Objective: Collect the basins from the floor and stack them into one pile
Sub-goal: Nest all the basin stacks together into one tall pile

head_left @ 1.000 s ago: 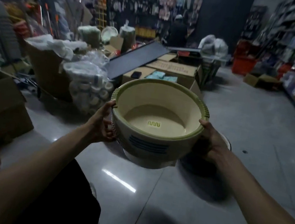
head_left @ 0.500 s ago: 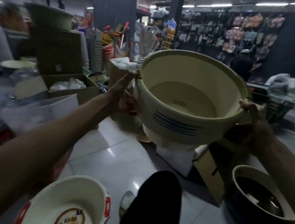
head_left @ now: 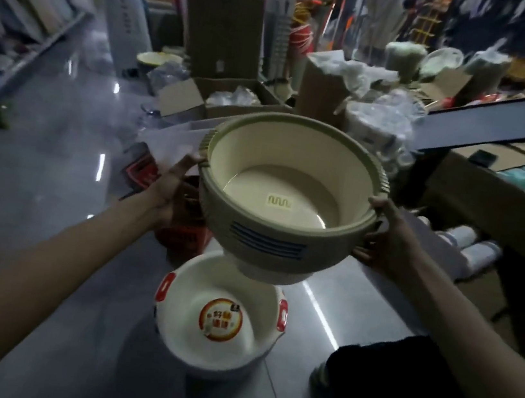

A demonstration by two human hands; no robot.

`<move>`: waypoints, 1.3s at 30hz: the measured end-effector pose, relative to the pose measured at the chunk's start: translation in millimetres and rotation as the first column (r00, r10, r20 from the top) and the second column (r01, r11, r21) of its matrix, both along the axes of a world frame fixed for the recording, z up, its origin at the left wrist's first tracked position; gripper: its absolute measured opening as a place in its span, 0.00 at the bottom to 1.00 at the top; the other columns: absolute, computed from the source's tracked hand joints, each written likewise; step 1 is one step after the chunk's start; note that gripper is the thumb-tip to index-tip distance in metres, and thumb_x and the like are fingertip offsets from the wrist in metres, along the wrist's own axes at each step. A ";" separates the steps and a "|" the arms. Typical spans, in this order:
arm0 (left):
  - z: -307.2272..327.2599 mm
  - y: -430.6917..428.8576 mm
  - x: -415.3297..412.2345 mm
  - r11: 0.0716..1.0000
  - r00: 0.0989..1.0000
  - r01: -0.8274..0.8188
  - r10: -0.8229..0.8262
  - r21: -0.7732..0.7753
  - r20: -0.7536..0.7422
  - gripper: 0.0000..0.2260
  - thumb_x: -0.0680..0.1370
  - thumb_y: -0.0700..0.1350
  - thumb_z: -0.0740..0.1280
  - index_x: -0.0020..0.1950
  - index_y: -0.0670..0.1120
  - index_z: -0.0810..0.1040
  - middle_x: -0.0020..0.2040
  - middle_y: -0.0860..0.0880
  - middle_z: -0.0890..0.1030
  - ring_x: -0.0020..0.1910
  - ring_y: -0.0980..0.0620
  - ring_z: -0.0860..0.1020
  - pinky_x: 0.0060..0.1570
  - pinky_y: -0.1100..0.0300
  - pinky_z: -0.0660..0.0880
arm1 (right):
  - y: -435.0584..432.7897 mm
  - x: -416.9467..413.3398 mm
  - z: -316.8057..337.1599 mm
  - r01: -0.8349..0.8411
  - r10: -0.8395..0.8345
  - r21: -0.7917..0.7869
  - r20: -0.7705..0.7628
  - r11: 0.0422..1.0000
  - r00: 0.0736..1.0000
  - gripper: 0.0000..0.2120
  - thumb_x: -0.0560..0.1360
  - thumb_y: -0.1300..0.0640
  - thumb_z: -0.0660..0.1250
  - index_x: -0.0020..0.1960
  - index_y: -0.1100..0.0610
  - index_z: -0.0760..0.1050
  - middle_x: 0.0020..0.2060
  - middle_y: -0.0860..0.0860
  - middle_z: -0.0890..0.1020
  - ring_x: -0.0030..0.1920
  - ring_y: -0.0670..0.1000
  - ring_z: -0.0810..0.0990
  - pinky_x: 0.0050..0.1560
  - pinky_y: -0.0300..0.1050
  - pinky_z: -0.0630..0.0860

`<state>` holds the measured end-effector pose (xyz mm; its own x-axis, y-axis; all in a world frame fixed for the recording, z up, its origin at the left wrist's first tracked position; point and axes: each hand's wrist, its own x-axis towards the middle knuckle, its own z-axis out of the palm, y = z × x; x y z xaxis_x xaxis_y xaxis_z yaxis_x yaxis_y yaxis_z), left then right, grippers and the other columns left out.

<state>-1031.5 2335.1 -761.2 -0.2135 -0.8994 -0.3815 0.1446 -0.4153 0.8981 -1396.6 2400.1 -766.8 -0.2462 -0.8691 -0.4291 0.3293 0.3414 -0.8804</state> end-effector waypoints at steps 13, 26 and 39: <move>-128.5 15.9 91.8 0.957 0.990 -0.130 0.114 0.259 0.078 0.30 0.70 0.63 0.73 0.59 0.40 0.81 0.45 0.42 0.83 0.45 0.42 0.82 0.46 0.49 0.82 | -10.6 79.0 -137.5 -0.060 0.028 0.273 0.119 0.960 0.992 0.31 0.68 0.43 0.69 0.59 0.68 0.75 0.49 0.61 0.75 0.49 0.59 0.76 0.59 0.51 0.77; -227.0 23.2 98.7 0.952 0.976 -0.172 0.130 0.251 0.177 0.31 0.68 0.69 0.72 0.59 0.47 0.83 0.54 0.43 0.83 0.54 0.42 0.80 0.60 0.45 0.77 | -3.4 83.2 -212.7 -0.170 0.137 0.451 0.104 0.876 0.985 0.16 0.63 0.46 0.70 0.39 0.58 0.73 0.36 0.55 0.72 0.36 0.54 0.71 0.43 0.47 0.68; -275.3 37.3 92.8 0.898 0.975 -0.203 0.149 0.391 0.163 0.33 0.71 0.74 0.65 0.65 0.53 0.81 0.63 0.46 0.80 0.63 0.43 0.78 0.63 0.38 0.75 | 3.4 86.3 -257.4 -0.267 0.246 0.563 0.115 0.782 0.963 0.24 0.70 0.45 0.74 0.61 0.53 0.74 0.63 0.60 0.77 0.57 0.64 0.80 0.58 0.63 0.80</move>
<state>-938.7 2372.4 -1036.5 0.0079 -0.6813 -0.7320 0.1459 -0.7234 0.6748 -1310.4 2403.5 -1024.2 -0.0262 -0.4948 -0.8686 0.1830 0.8519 -0.4907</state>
